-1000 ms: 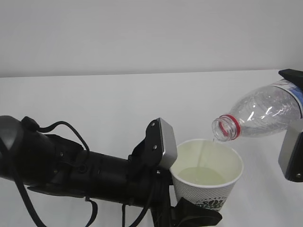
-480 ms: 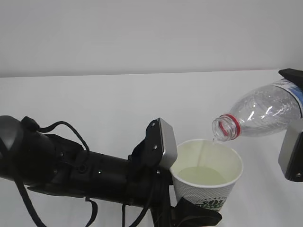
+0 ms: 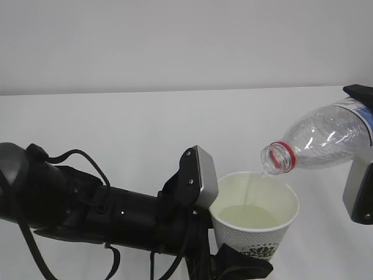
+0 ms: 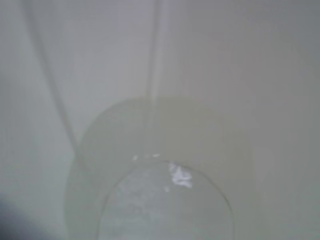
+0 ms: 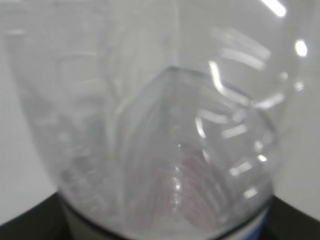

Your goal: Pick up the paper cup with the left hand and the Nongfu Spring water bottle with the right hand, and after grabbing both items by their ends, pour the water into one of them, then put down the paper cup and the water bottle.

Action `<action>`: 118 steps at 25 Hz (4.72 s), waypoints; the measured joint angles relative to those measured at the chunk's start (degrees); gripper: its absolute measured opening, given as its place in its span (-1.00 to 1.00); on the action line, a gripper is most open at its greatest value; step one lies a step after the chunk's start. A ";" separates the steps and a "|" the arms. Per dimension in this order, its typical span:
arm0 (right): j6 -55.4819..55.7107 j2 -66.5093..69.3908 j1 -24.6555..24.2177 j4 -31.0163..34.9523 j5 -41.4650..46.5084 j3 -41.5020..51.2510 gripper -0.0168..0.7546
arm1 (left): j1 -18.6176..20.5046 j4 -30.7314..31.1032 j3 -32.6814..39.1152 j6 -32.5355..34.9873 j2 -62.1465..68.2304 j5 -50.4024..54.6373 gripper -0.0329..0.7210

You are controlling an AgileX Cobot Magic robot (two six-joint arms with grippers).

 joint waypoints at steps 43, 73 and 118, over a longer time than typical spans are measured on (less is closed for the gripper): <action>-0.93 0.00 0.00 0.00 -0.10 -0.02 0.25 | 0.00 0.00 0.00 0.00 0.00 0.00 0.42; -1.67 0.00 0.00 0.00 -0.43 -0.02 0.25 | 0.00 0.00 0.00 0.00 0.00 0.37 0.42; -1.69 0.00 0.00 0.00 -0.93 -0.02 0.25 | 0.00 0.00 0.00 0.00 0.00 1.52 0.42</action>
